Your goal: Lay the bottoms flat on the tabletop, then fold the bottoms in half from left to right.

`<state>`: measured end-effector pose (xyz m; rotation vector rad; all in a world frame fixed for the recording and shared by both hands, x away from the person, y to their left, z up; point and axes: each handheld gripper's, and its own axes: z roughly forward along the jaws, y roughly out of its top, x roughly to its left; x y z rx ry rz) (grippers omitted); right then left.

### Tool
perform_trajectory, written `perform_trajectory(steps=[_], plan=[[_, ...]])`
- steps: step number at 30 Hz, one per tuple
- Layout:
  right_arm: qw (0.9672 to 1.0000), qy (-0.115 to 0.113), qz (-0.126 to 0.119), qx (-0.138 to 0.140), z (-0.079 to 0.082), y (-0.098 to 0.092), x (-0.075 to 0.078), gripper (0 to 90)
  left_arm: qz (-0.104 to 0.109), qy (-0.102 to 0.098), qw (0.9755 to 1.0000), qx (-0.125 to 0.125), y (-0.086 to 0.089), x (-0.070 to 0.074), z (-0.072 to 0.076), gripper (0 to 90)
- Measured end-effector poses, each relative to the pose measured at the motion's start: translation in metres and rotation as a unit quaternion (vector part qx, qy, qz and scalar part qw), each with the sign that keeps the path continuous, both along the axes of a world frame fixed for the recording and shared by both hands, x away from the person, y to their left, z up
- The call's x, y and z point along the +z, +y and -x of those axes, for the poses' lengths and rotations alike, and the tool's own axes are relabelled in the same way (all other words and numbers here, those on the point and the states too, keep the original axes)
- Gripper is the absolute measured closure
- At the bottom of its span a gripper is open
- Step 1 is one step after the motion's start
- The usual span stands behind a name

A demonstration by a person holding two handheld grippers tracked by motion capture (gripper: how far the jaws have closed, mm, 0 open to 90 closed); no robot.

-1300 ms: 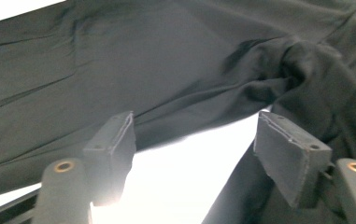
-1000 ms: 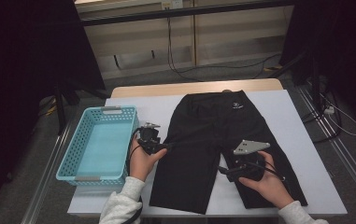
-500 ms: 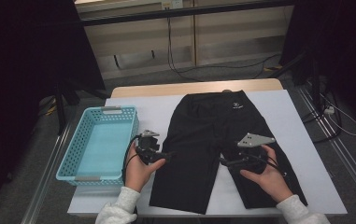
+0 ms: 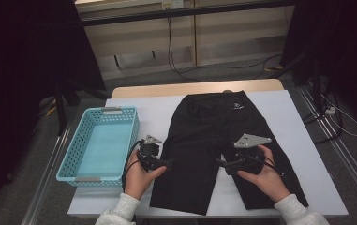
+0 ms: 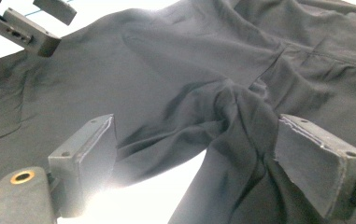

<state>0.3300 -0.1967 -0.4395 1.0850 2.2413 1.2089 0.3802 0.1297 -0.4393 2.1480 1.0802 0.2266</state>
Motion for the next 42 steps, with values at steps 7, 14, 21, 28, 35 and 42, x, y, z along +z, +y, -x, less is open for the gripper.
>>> perform_trajectory(steps=[7,14,21,28,35,42], plan=[[0.9999,-0.003,-0.001,0.014,0.002,0.002,0.001,13.0,-0.004,0.004,1.0,0.008,0.005,-0.002,0.001,15.2],[0.9998,-0.005,-0.002,0.017,0.002,0.003,0.002,12.7,-0.006,0.004,0.9998,0.018,0.007,-0.005,0.003,15.1],[0.9998,-0.004,0.002,0.021,0.002,0.004,0.002,12.8,-0.019,0.002,0.9996,0.019,0.01,-0.007,0.004,17.1],[0.9997,-0.003,0.002,0.023,0.002,0.004,0.002,12.7,-0.033,-0.003,0.9991,0.026,0.01,-0.011,0.004,18.5],[0.9993,0.001,0.007,0.036,0.003,0.006,0.001,13.3,-0.063,-0.008,0.9974,0.034,0.008,-0.009,0.008,26.8],[0.9994,-0.002,0.008,0.034,0.003,0.007,0.002,13.4,-0.06,0.026,0.9965,0.052,0.005,-0.003,0.012,49.7]])
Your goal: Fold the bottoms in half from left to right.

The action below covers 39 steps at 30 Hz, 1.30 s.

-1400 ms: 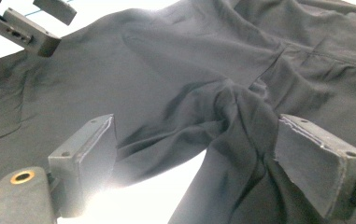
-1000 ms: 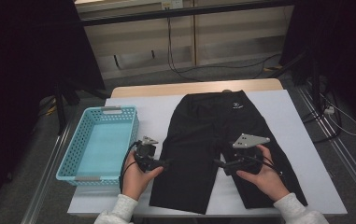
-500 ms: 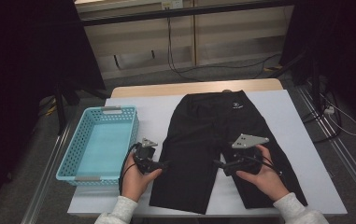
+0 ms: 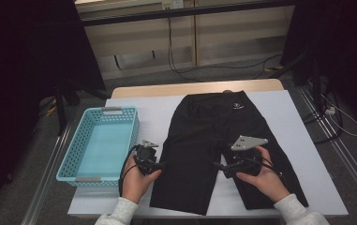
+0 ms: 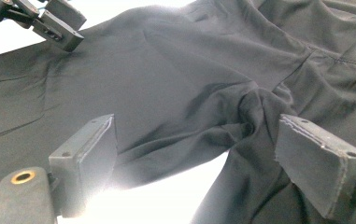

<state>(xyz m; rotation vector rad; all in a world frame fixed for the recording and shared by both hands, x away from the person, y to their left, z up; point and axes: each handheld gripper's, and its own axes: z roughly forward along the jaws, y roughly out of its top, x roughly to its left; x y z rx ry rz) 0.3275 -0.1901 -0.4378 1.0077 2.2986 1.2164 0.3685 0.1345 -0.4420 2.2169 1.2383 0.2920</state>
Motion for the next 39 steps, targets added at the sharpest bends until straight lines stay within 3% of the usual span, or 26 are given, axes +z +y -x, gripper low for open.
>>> perform_trajectory(steps=[4,6,12,22,23,28,39], plan=[[1.0,-0.001,0.002,0.0,0.0,0.001,0.0,13.4,0.001,0.015,0.9999,0.007,-0.002,0.002,0.001,57.4],[1.0,0.0,0.002,0.0,0.0,0.001,0.0,13.3,0.006,0.023,0.9997,0.009,-0.001,0.003,0.0,69.8],[1.0,0.0,0.003,0.001,0.0,0.002,0.0,13.3,0.052,0.056,0.9968,0.023,0.003,0.001,0.0,87.6],[1.0,-0.003,0.002,-0.003,-0.001,0.001,0.0,13.3,0.08,0.065,0.9945,0.019,0.002,0.005,0.0,89.3],[1.0,-0.003,0.002,-0.004,-0.001,0.0,0.0,13.3,0.093,0.06,0.9937,0.015,0.001,0.009,0.002,89.3],[0.9999,-0.008,0.004,-0.013,-0.002,0.001,0.0,13.3,0.115,0.044,0.9924,0.003,-0.004,0.015,0.005,89.4],[0.9989,-0.016,0.004,-0.045,-0.01,0.003,0.0,13.5,0.129,0.022,0.9907,-0.037,-0.026,0.02,0.013,89.6]])
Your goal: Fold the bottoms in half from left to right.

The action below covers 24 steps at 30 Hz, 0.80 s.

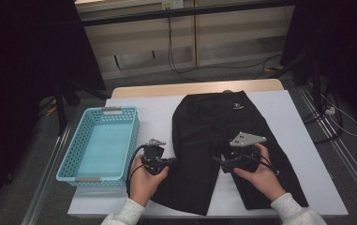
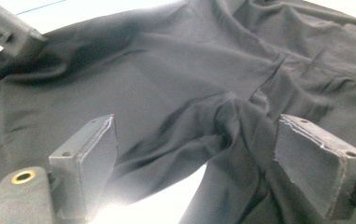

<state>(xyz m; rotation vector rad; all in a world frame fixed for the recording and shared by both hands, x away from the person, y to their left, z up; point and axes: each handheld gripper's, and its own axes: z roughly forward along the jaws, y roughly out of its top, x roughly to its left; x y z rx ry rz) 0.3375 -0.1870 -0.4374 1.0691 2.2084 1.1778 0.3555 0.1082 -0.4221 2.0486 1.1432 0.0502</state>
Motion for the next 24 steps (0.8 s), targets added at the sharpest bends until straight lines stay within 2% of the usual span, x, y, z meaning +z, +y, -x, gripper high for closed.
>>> perform_trajectory(steps=[4,12,18,24], plan=[[0.9997,-0.004,-0.014,-0.018,-0.008,0.003,0.001,13.1,0.003,-0.004,0.9999,-0.01,-0.006,0.0,0.001,89.6],[0.9998,-0.009,-0.009,-0.014,-0.019,0.02,0.001,11.8,0.002,-0.011,0.9997,-0.023,-0.015,-0.001,0.005,89.6],[0.9998,-0.011,-0.007,-0.015,-0.026,0.032,0.0,11.4,0.012,-0.018,0.9993,-0.032,-0.02,0.0,0.01,89.7],[0.9994,-0.011,-0.024,-0.021,-0.034,0.041,0.002,11.6,0.024,-0.025,0.9988,-0.034,-0.024,-0.001,0.013,89.7]])
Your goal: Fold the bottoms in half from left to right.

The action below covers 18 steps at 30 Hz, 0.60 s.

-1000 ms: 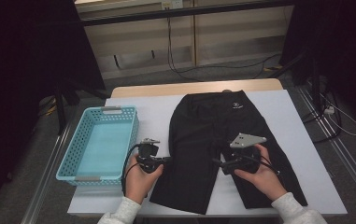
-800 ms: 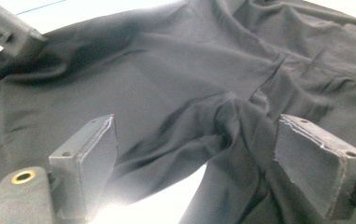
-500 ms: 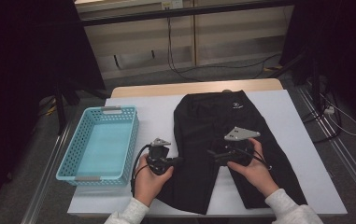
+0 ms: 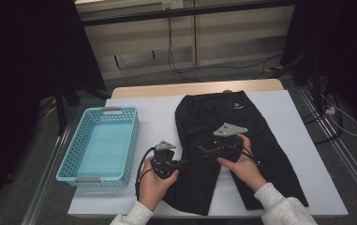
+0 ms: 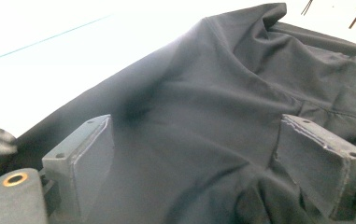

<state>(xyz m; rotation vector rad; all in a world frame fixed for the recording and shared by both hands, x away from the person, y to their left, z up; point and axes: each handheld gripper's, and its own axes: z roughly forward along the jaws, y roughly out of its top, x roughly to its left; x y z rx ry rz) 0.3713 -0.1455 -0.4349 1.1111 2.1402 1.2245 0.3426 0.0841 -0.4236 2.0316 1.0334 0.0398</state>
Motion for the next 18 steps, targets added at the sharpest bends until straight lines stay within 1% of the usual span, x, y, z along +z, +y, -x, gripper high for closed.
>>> perform_trajectory(steps=[3,5,6,8,9,11,13,16,18], plan=[[1.0,0.001,-0.008,0.003,-0.004,0.006,0.001,12.1,0.001,-0.011,0.9999,-0.005,-0.004,0.0,0.003,89.7],[0.9998,0.008,-0.019,0.005,-0.008,0.01,0.002,12.3,0.003,-0.014,0.9999,-0.005,-0.006,0.0,0.004,89.7],[0.9997,0.01,-0.02,0.007,-0.01,0.012,0.001,13.0,0.004,-0.015,0.9999,-0.006,-0.006,-0.001,0.005,89.7],[0.9998,0.012,-0.016,0.009,-0.014,0.017,0.0,13.2,0.002,-0.02,0.9998,-0.008,-0.007,-0.002,0.006,89.7],[0.9997,0.016,-0.018,0.01,-0.015,0.02,-0.001,13.4,0.003,-0.021,0.9997,-0.007,-0.007,-0.003,0.006,89.7],[0.9996,0.017,-0.014,0.014,-0.019,0.024,-0.002,13.8,0.002,-0.022,0.9997,-0.009,-0.007,-0.003,0.007,89.7],[0.9993,0.025,-0.021,0.018,-0.022,0.028,-0.003,14.8,0.005,-0.025,0.9996,-0.007,-0.007,-0.004,0.007,89.7],[0.9991,0.03,-0.019,0.023,-0.027,0.035,-0.006,18.3,0.008,-0.027,0.9996,-0.006,-0.006,-0.004,0.007,89.6],[0.9988,0.037,-0.017,0.026,-0.03,0.041,-0.008,22.9,0.011,-0.03,0.9995,-0.005,-0.007,-0.004,0.008,89.6]])
